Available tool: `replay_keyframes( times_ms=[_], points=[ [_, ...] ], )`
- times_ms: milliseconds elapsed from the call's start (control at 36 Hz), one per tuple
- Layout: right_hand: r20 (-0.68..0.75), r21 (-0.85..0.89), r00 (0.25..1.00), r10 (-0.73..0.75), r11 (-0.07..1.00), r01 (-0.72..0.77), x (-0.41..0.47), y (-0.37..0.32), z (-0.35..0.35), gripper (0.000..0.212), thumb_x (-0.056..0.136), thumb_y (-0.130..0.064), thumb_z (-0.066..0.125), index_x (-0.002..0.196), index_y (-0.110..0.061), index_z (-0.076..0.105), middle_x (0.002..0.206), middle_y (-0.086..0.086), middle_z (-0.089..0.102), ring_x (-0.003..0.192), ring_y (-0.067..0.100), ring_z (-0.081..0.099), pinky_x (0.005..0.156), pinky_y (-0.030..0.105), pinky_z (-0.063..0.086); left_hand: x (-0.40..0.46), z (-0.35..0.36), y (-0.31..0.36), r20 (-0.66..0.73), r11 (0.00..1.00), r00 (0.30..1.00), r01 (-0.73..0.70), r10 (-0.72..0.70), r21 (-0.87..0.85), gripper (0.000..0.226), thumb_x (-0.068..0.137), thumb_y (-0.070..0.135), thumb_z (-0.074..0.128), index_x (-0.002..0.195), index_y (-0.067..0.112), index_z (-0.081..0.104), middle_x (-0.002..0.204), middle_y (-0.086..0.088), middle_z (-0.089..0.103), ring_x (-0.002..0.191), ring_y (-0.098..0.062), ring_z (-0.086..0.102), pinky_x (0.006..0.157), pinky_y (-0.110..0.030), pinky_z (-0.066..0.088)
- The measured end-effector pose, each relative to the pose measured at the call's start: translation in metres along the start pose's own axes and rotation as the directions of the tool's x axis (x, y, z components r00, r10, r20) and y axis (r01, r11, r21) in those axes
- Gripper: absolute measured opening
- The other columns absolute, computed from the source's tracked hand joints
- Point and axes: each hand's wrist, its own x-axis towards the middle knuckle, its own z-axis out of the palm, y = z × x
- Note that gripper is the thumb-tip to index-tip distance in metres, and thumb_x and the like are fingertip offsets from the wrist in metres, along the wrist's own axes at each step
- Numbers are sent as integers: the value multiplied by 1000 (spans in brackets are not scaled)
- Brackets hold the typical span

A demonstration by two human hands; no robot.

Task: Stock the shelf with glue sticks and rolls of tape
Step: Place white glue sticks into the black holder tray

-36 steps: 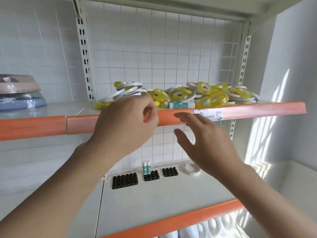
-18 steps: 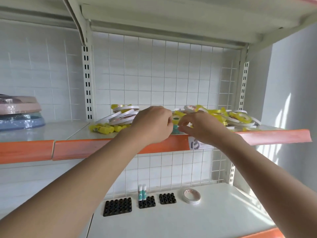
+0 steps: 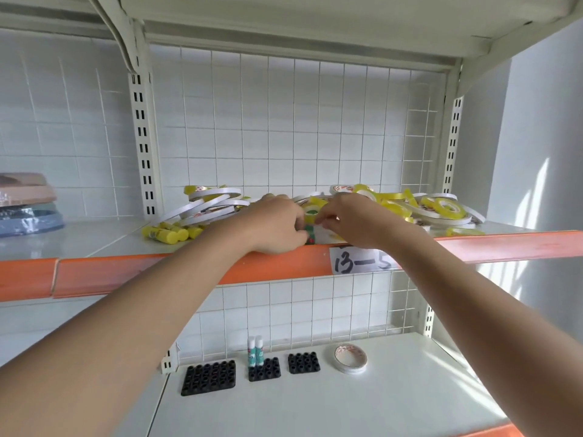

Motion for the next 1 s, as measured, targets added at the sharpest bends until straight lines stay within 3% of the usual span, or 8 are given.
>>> replay_keyframes(
  times_ms=[194, 278, 361, 528, 722, 806, 917, 1000],
  points=[
    [8, -47, 1000, -19, 999, 19, 9, -3, 1, 15, 92, -26, 63, 103, -17, 67, 108, -1, 63, 95, 16, 54, 77, 28, 43, -5, -10, -13, 83, 993, 996, 53, -45, -107, 19, 86, 40, 67, 88, 22, 60, 93, 8, 61, 84, -9, 57, 73, -28, 47],
    [-2, -21, 1000, -6, 1000, 6, 12, -5, 1, 21, 86, -27, 70, 103, -17, 65, 102, -1, 63, 93, 18, 56, 76, 31, 46, -6, -12, -12, 98, 986, 995, 48, -32, -160, 16, 85, 33, 69, 90, 20, 63, 79, 8, 64, 73, -8, 59, 60, -23, 44],
    [47, -27, 999, 7, 1000, -5, 15, -7, 2, 28, 86, -31, 71, 110, -17, 66, 100, -1, 60, 89, 18, 56, 73, 28, 44, -6, -13, -10, 91, 988, 996, 39, -25, -149, 17, 86, 34, 68, 97, 20, 65, 83, 10, 63, 70, -5, 56, 53, -20, 39],
    [73, -73, 997, 16, 997, -11, 17, -9, 2, 24, 84, -33, 70, 105, -21, 67, 101, 0, 61, 90, 20, 57, 78, 32, 49, -12, -16, -16, 1, 995, 999, 46, -46, -85, 15, 89, 36, 60, 97, 25, 67, 85, 7, 60, 70, -10, 53, 59, -27, 40],
    [-158, -59, 987, -4, 998, -5, 3, -11, -2, 20, 84, -34, 62, 102, -26, 64, 93, -2, 61, 89, 22, 57, 75, 37, 51, -30, -24, -28, -191, 971, 977, 52, -99, -235, 13, 85, 28, 62, 96, 21, 64, 100, 6, 63, 91, -15, 59, 78, -32, 49],
    [-296, 89, 955, 36, 996, -10, -8, -14, 2, 19, 84, -29, 61, 101, -21, 66, 91, 2, 60, 82, 20, 55, 73, 35, 50, -40, -27, -29, -281, 942, 951, 29, -129, -334, 11, 86, 30, 64, 94, 22, 63, 95, 6, 65, 85, -15, 60, 76, -30, 48],
    [-417, 306, 900, 124, 952, 11, -28, -25, 7, 14, 83, -20, 67, 97, -19, 70, 85, 1, 67, 73, 14, 56, 65, 19, 44, -59, -24, -22, -352, 863, 922, -43, -159, -504, 7, 87, 32, 64, 90, 26, 63, 82, 9, 67, 77, -17, 66, 62, -29, 48],
    [-499, 437, 845, 191, 898, 55, -47, -38, 6, 14, 82, -15, 70, 96, -17, 69, 85, 1, 69, 72, 8, 60, 63, 16, 47, -75, -17, -16, -394, 813, 903, -97, -171, -575, 10, 86, 28, 63, 95, 23, 64, 83, 7, 69, 79, -21, 67, 71, -40, 57]
  ],
)
